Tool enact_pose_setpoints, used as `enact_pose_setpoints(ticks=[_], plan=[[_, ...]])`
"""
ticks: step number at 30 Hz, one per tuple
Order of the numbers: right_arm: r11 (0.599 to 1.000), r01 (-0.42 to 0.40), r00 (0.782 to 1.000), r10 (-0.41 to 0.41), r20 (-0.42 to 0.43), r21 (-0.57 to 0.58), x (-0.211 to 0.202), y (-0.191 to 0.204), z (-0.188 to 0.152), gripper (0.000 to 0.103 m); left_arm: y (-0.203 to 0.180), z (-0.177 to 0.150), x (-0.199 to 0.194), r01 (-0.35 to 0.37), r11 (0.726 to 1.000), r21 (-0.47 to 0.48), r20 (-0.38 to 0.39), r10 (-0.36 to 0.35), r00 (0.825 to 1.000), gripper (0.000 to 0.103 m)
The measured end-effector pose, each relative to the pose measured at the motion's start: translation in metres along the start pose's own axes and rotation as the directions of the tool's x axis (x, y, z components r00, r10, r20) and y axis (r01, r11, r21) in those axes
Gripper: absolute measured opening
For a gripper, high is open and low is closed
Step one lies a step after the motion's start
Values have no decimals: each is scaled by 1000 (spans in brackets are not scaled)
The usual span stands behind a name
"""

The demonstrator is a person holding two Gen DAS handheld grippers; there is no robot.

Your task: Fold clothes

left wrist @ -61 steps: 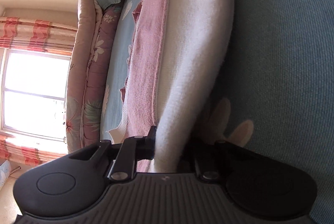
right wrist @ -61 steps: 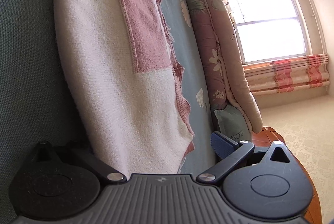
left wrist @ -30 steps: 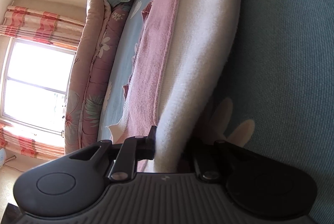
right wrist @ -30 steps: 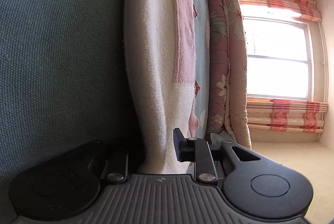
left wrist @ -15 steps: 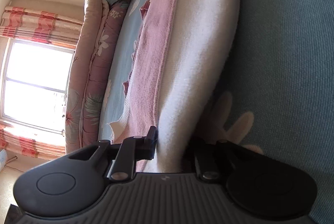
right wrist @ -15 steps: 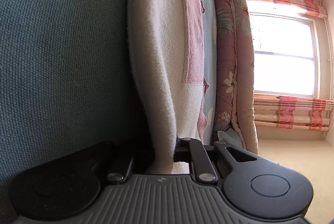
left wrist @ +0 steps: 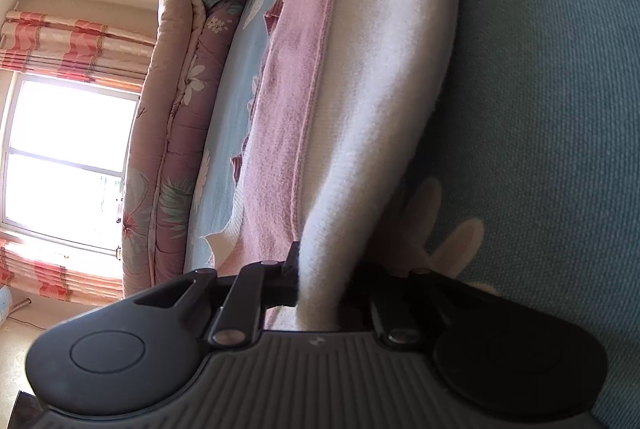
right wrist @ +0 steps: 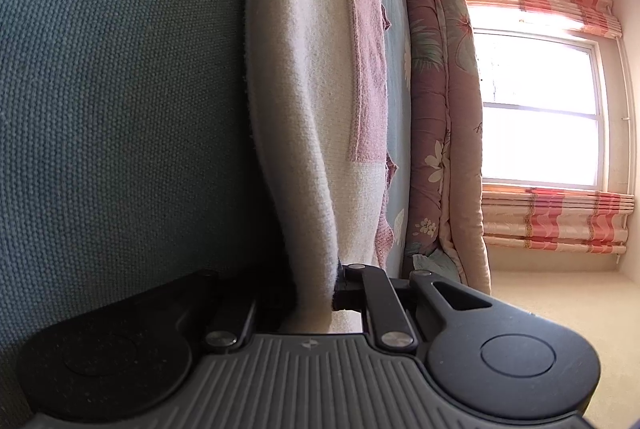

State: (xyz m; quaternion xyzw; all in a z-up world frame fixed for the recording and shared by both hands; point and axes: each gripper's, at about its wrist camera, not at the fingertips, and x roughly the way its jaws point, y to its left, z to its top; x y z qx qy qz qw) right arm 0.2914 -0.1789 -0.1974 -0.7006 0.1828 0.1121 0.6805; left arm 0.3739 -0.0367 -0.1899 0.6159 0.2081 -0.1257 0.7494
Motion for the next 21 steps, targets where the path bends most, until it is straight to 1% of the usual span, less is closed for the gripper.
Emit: enact_pose_setpoints(ticks=[3,5,7,11,13,15,21], plan=[[1000,-7,999,7,43,-6,-2,-1,-6,16,0,0,0,2,1000,-1,1,-2,1000,5],[1000,-1,997,0,76,15,-4,-1,-12,16,-1,-1,0,4,1000,-2,2,-4,1000,5],[1000,12,998,-13,68,13,-5,2,-11,16,-1,-1,0,5,1000,-2,2,-5,1000,5],[1000,12,1000,-12,2,-10,-3,3,-1,16,0,-1,1,8,1000,-4,3,-8,1000,5],[1000,5,1000,-5,-15,-7,-2,2,0,16,0,-2,1,8,1000,-5,4,-8,1000,5],[1000,-2,1000,2,-14,2,-2,1,0,16,0,-2,1,7,1000,-6,5,-7,1000,5],[999,15,1000,-15,-1,40,-2,0,-4,16,1,-2,1,4,1000,-8,7,-4,1000,5]])
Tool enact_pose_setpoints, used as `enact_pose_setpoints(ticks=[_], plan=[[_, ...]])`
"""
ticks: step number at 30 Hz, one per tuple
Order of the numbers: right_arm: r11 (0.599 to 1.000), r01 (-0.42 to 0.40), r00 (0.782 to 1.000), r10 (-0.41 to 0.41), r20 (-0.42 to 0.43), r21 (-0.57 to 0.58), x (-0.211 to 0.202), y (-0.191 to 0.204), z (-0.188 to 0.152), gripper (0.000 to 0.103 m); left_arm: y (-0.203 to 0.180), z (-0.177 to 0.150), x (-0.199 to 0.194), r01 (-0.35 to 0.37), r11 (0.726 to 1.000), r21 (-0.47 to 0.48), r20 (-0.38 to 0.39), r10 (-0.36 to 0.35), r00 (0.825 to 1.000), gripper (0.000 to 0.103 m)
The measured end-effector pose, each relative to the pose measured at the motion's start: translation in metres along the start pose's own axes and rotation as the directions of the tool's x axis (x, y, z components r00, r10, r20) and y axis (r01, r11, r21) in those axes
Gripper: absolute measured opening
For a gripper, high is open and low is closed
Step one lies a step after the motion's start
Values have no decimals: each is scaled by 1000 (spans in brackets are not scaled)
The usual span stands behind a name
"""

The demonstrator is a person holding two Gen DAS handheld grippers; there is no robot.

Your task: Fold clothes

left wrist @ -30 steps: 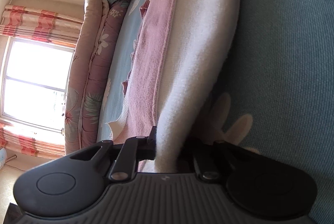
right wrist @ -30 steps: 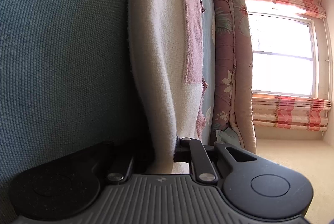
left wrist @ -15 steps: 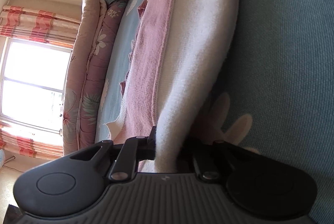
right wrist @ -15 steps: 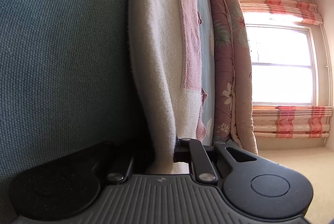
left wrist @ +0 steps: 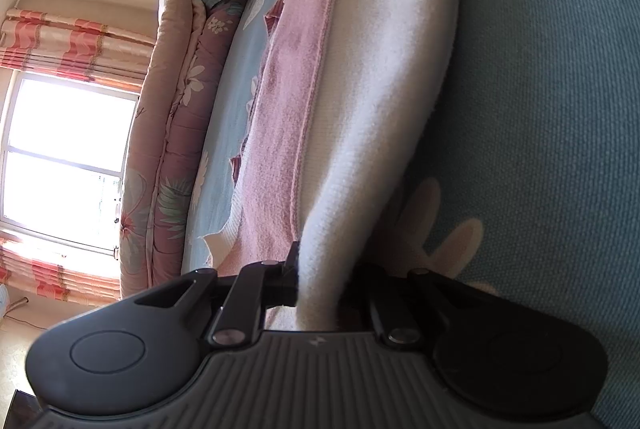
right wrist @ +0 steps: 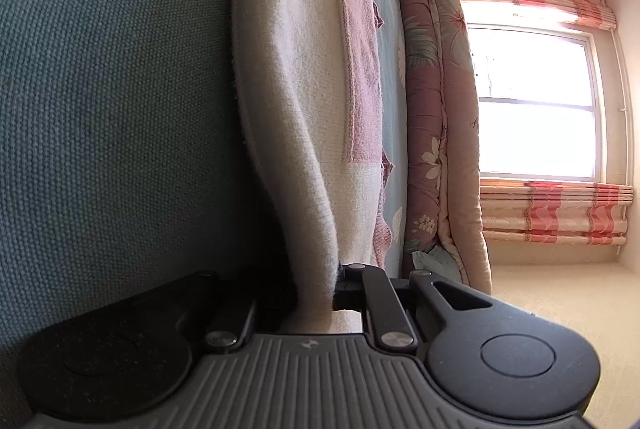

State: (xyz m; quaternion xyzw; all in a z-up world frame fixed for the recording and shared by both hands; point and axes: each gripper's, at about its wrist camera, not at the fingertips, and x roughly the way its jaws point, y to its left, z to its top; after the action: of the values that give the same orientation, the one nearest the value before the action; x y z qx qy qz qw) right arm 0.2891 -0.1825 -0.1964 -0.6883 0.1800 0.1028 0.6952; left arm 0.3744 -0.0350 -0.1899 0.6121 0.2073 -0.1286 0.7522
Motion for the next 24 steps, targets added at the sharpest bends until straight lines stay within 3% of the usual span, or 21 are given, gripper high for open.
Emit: enact_pose_setpoints(ticks=[14,20,24], plan=[[999,-30,999,31,-14,21,-1,-14,5,13,9,-1,-6,-19,1000,15,19,18,1000,6],[999,-35,999,35,-10,34,-15,-29,3,13,18,0,-23,-24,999,35,20,23,1000,6],[995,-83,997,83,-6,60,-39,-37,4,13,15,-1,-43,-12,997,73,18,11,1000,6]])
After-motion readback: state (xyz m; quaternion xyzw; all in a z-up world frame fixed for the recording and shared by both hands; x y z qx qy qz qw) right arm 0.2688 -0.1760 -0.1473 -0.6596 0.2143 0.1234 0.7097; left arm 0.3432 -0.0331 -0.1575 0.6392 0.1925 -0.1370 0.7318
